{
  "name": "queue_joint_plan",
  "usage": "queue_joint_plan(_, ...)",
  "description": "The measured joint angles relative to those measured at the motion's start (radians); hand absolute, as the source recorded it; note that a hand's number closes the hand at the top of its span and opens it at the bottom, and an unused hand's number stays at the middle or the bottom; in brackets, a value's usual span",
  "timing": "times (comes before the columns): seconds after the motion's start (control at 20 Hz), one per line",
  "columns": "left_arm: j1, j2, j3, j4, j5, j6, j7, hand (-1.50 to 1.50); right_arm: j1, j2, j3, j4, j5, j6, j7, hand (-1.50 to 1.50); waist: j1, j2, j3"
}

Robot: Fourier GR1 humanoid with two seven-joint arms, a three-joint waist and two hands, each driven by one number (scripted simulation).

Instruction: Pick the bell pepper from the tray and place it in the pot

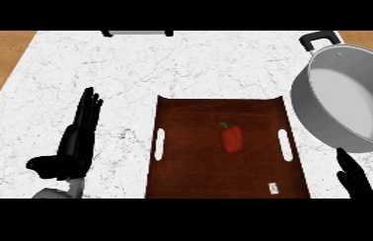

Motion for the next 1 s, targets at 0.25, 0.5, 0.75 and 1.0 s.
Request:
queue_joint_plan(0.25, -0.014, -0.014, -0.011, 0.006, -0.011, 0.001, 0.001, 0.00, 0.070, -0.072, 0.044, -0.007, 0.246, 0.032, 0.238, -1.50, 0.012, 0.007, -0.004)
queue_joint_plan(0.5, -0.003, -0.015, -0.024, -0.022, -0.023, 0.000, 0.014, 0.00, 0.060, -0.070, 0.104, -0.080, 0.483, 0.146, 0.555, -1.50, 0.026, 0.006, -0.003)
queue_joint_plan(0.75, 0.001, -0.031, -0.013, -0.001, -0.031, -0.011, -0.005, 0.00, -0.082, 0.033, 0.212, -0.058, 0.665, 0.297, 0.806, -1.50, 0.028, 0.005, -0.001)
queue_joint_plan(1.0, -0.004, -0.043, 0.011, 0.025, -0.043, -0.027, -0.012, 0.00, -0.213, 0.141, 0.275, 0.021, 0.784, 0.413, 0.979, -1.50, 0.022, 0.004, 0.001)
